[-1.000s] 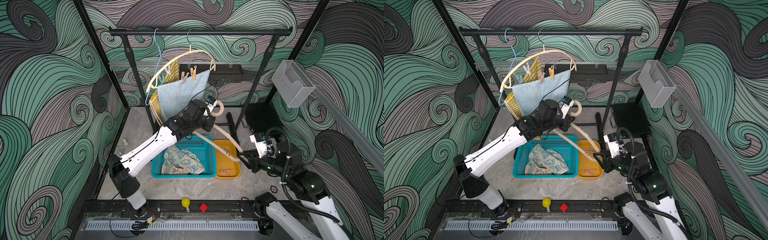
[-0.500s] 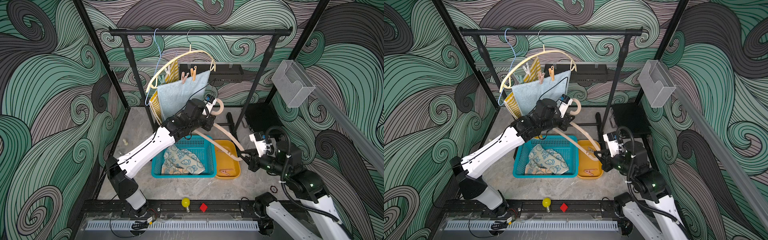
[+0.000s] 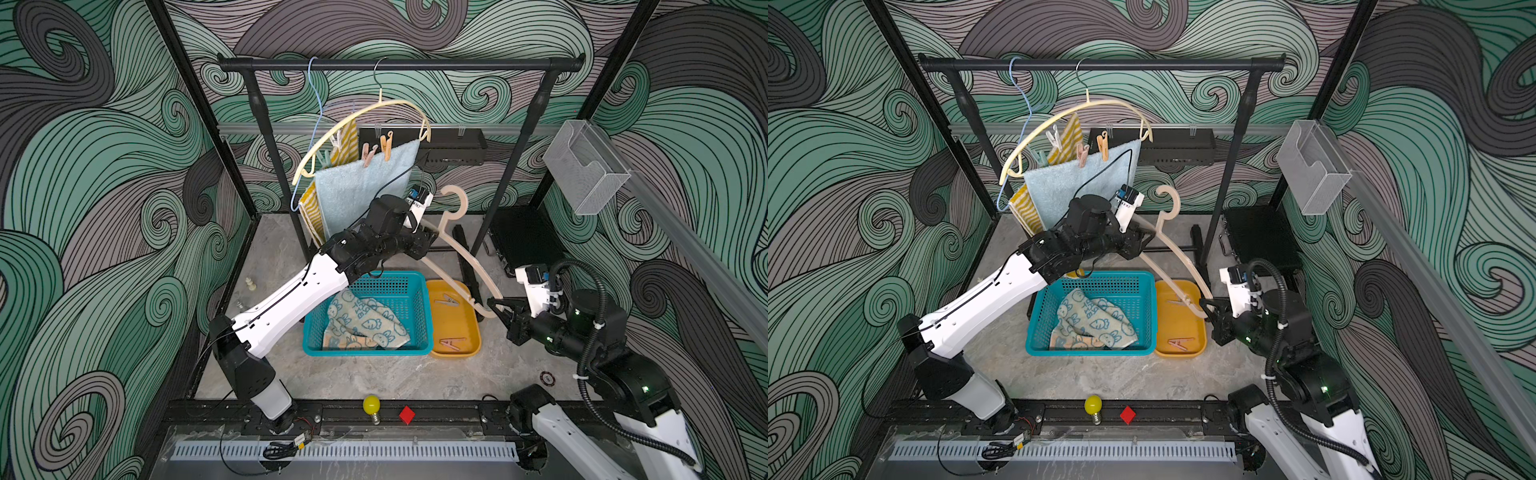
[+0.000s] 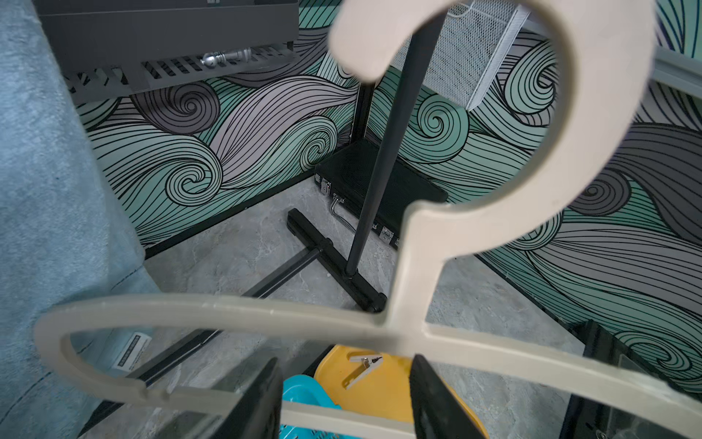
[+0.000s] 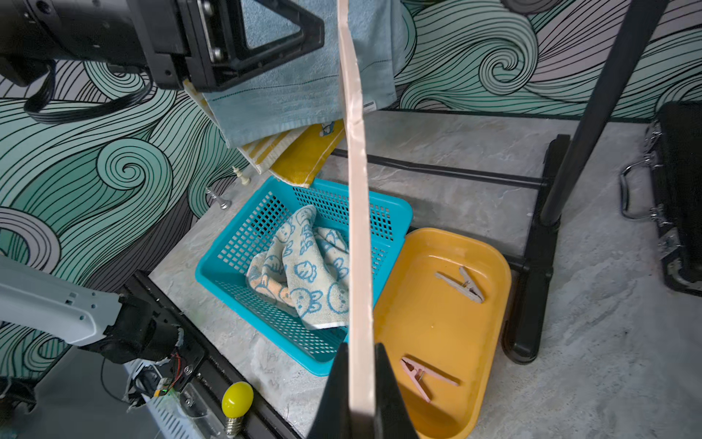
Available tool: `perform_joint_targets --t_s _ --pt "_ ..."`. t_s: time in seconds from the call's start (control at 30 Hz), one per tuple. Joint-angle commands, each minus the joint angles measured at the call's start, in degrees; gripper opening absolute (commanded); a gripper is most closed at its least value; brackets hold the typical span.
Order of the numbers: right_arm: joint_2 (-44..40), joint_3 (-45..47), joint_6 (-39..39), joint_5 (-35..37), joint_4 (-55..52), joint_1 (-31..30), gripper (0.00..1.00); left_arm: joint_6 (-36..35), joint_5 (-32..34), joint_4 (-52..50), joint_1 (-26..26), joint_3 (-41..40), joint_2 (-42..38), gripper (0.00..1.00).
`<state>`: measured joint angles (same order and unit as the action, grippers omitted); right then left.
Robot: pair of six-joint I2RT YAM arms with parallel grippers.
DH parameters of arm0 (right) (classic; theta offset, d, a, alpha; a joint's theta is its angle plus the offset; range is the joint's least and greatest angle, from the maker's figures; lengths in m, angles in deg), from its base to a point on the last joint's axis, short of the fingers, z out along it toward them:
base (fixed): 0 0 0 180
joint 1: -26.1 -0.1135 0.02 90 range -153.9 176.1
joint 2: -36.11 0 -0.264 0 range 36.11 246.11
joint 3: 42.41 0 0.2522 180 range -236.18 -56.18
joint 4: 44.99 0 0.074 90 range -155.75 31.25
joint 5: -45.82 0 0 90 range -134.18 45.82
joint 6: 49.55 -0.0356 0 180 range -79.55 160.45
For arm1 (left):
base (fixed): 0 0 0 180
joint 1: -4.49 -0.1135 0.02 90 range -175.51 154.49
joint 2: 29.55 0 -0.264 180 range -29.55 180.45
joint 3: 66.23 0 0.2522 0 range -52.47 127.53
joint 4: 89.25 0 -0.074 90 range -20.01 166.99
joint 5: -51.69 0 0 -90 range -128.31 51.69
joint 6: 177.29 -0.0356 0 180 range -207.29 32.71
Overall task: Remove the clothespins securing towels to the hanger
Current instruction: Place the hanger on the clothesline.
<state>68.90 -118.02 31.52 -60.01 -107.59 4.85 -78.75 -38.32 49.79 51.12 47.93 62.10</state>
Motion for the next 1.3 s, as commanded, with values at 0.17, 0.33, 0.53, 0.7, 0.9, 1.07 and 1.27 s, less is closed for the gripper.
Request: perform_joint_targets --t_s 0.17,0.33,0.53,0.7,0.9,1.07,1.27 --pt "-1.2 -6.0 3.6 7.1 -2.1 0.1 0.0 1.8 0.0 1.1 -0.3 -1.1 -6.7 0.54" --pt "-0.5 -9.9 4.8 12.2 -3.3 0.1 0.0 2.0 1.7 1.3 -0.2 -4.2 -9.1 0.54" --pt "2.1 -14.2 4.6 18.3 -2.8 0.1 0.0 2.6 2.4 0.6 -0.2 -5.7 -9.8 0.54" --pt "5.4 -17.2 4.1 20.9 -1.0 0.1 0.0 3.5 2.6 0.6 -0.2 -6.2 -9.8 0.54" --pt "10.0 -21.7 4.6 23.0 1.3 0.2 0.0 4.6 2.8 0.4 -0.2 -6.6 -12.0 0.54" --pt "13.8 -24.9 4.6 23.7 3.0 0.2 0.0 5.2 2.9 0.4 -0.2 -7.2 -12.7 0.54" --pt "18.0 -28.7 4.6 23.7 5.7 0.1 0.0 5.6 2.9 0.9 -0.2 -8.1 -13.7 0.54"
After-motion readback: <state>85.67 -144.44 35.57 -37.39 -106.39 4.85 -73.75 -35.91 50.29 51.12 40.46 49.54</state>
